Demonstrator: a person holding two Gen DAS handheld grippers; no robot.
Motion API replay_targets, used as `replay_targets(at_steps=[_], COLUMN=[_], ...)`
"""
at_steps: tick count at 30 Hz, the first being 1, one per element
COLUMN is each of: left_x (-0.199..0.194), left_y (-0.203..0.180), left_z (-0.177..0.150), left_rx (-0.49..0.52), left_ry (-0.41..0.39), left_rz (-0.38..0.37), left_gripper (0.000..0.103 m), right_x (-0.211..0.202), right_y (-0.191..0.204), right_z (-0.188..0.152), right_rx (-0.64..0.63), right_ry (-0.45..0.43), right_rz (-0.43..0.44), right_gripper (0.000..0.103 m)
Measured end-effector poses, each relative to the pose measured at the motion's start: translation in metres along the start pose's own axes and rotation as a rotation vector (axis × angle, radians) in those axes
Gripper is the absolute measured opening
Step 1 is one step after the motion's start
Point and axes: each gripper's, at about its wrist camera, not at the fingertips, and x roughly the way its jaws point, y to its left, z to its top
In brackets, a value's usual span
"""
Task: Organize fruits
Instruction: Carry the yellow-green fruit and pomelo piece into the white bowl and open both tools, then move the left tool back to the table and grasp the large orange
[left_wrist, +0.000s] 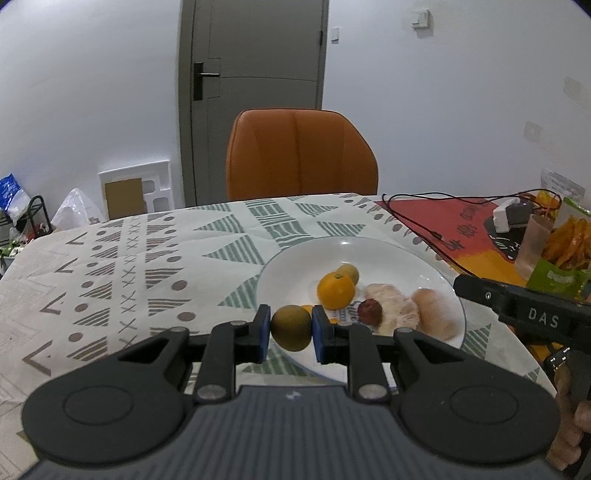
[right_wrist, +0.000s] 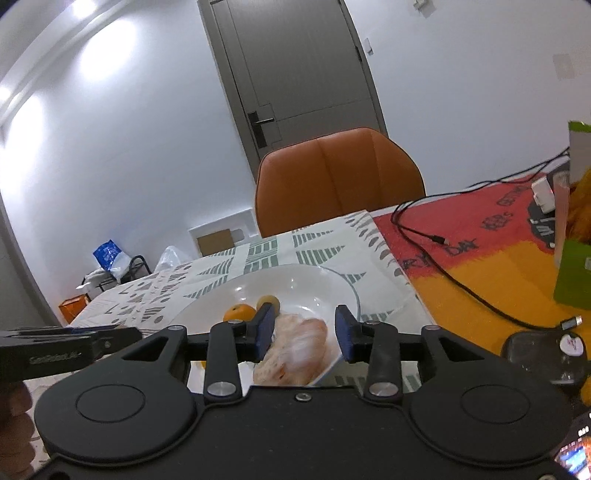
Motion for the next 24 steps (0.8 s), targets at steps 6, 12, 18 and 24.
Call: replay_targets(at_steps=[6,12,18,24], left_x=[0.005,0.003,-0.006,-0.017], left_y=[-0.011,-0.021,-0.005,0.025], left_z=[0.002,0.003,0.004,0.001], left_rx=[0.013,0.027,-0.003,-0.046], left_ry=[0.006,-0.026,-0.028,-0.038], left_rz=[-0.014,-0.019,0.018,0.071], left_gripper=[0.022,0.027,0.048,0.059], right_x=[-0.010,-0.013,-0.011,-0.005], right_y=[-0.003,-0.002,0.008,0.028], right_z=[-0.004,-0.004,-0.006,-0.009], right_rx=[0.012,0.012,0.006,-0.013], right_ry=[0.014,0.025,0.046,0.072], right_rz=[0.014,0.032,0.045,0.065], right_gripper=[0.037,0.038,0.038,0.041])
